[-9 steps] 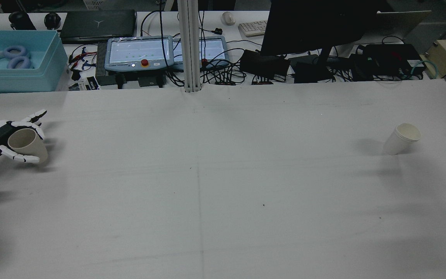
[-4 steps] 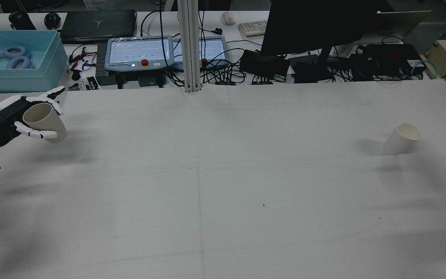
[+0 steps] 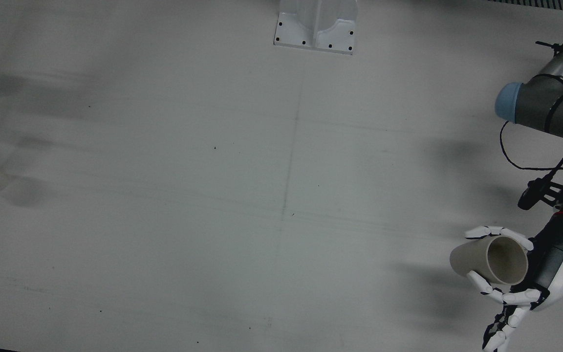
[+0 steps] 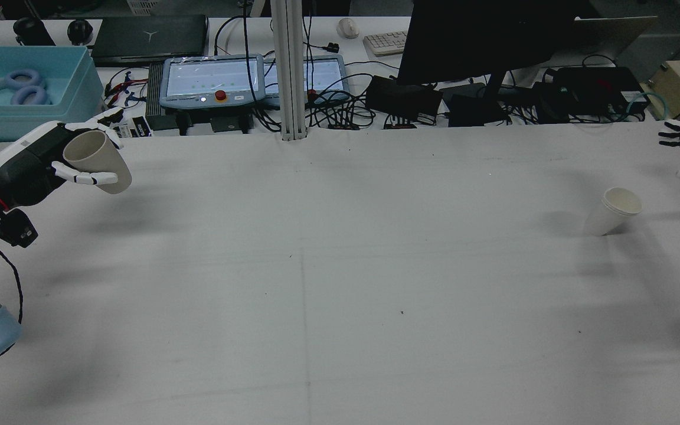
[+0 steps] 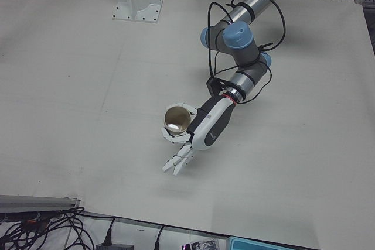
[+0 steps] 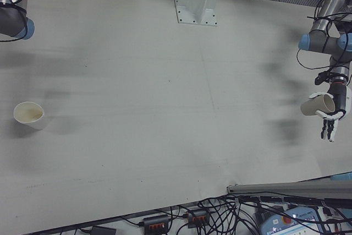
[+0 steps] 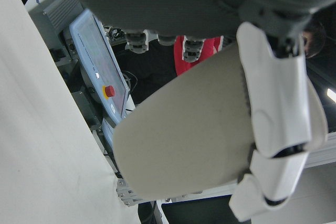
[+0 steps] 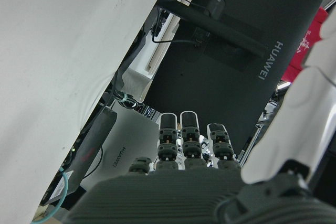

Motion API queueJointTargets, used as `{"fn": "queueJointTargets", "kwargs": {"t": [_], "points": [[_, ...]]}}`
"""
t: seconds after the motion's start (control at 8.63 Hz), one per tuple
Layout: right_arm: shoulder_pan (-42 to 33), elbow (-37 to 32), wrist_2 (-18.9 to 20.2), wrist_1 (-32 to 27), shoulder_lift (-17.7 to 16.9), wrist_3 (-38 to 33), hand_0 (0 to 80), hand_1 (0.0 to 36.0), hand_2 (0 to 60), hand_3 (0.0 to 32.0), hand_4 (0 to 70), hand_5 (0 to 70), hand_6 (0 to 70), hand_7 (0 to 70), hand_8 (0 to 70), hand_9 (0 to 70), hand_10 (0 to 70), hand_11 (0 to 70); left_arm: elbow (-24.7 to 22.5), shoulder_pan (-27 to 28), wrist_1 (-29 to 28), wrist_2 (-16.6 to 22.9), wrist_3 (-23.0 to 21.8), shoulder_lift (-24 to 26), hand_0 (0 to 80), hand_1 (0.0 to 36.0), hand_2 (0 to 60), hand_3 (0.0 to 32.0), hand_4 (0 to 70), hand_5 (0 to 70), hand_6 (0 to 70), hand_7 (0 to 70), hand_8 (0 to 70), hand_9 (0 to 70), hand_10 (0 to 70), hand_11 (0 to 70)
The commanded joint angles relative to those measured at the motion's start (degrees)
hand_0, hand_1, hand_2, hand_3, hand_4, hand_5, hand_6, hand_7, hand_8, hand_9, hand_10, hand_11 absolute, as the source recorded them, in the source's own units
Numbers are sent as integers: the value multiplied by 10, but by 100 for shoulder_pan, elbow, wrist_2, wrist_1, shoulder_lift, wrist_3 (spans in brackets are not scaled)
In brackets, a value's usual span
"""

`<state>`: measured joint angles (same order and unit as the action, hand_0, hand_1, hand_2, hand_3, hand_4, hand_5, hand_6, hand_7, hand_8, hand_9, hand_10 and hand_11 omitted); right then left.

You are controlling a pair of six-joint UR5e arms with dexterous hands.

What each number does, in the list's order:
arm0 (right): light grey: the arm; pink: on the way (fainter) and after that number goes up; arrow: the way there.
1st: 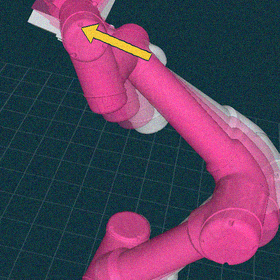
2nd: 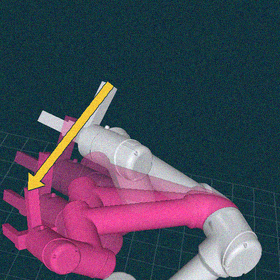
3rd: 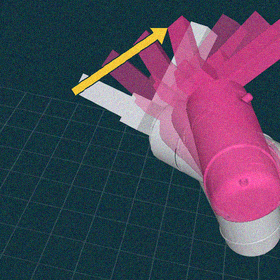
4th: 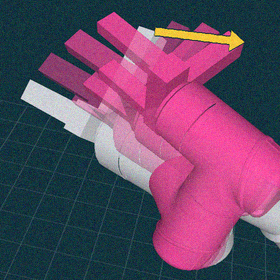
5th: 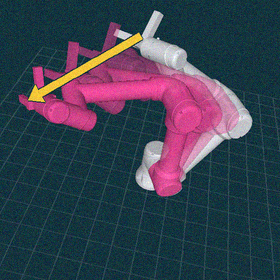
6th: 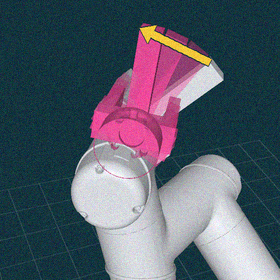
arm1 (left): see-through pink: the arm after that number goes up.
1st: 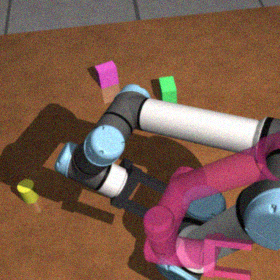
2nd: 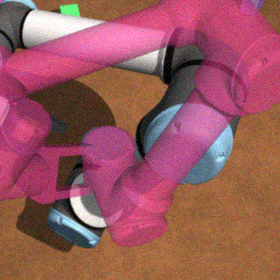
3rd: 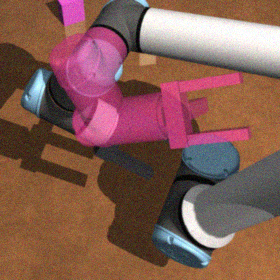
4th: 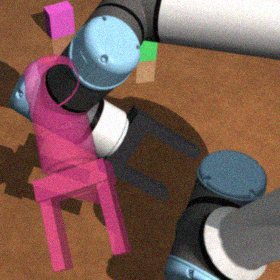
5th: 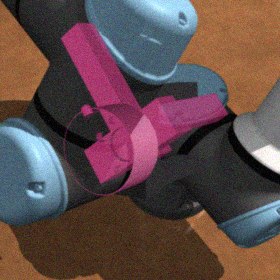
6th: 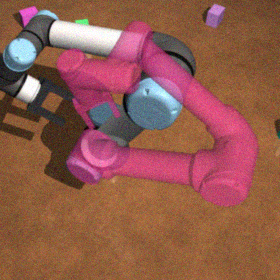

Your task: Pour water

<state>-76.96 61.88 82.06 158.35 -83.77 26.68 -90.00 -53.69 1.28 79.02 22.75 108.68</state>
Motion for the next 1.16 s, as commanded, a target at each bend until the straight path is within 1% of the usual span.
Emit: {"fn": "queueJointTargets", "kwargs": {"t": [0.0,0.12,0.23,0.35,0.46,0.58,0.7,0.93,1.04], "points": [[461,-35,-6,-23,28,364,475,76,0,0,99,87,121,195,134,193,0,4,0,51,119,-115,-306,30,566,360,600,0,700,700,48,89,7,4,33,68],[436,-27,-14,-40,1,173,472,76,0,0,38,63,91,169,128,181,0,0,-34,43,127,-124,-307,30,570,360,600,0,700,700,47,90,6,6,34,69],[453,-27,-14,-154,1,-107,468,71,0,0,0,46,68,142,127,176,0,1,-96,43,214,-133,-307,39,573,360,600,0,700,700,47,90,6,6,33,68],[514,17,-14,-155,9,-188,463,65,0,0,0,33,54,124,129,181,0,9,-114,51,294,-168,-394,56,578,360,600,0,700,700,45,90,6,5,30,65],[628,26,-14,-198,-8,-224,461,59,0,0,0,11,29,83,114,152,0,0,-131,43,390,-290,-560,48,585,360,600,0,700,700,45,92,6,5,26,59],[777,26,-14,-234,-130,-198,461,56,0,0,0,2,16,66,106,138,0,0,-244,43,609,-439,-718,48,589,360,600,0,700,700,45,94,4,6,26,60],[779,70,-14,-234,-175,-198,457,44,0,0,0,0,0,36,100,125,0,0,-280,60,689,-519,-737,56,587,360,600,0,700,700,42,90,4,4,22,54],[770,507,-14,-322,-761,-207,459,42,0,0,0,0,0,14,106,127,0,0,-255,60,882,-528,-737,266,589,360,600,0,700,700,46,93,3,5,26,59],[761,501,-14,-348,-912,-198,461,42,0,0,0,0,0,13,106,126,0,0,-194,60,944,-528,-737,389,589,360,600,0,700,700,45,92,3,5,26,60]]}}
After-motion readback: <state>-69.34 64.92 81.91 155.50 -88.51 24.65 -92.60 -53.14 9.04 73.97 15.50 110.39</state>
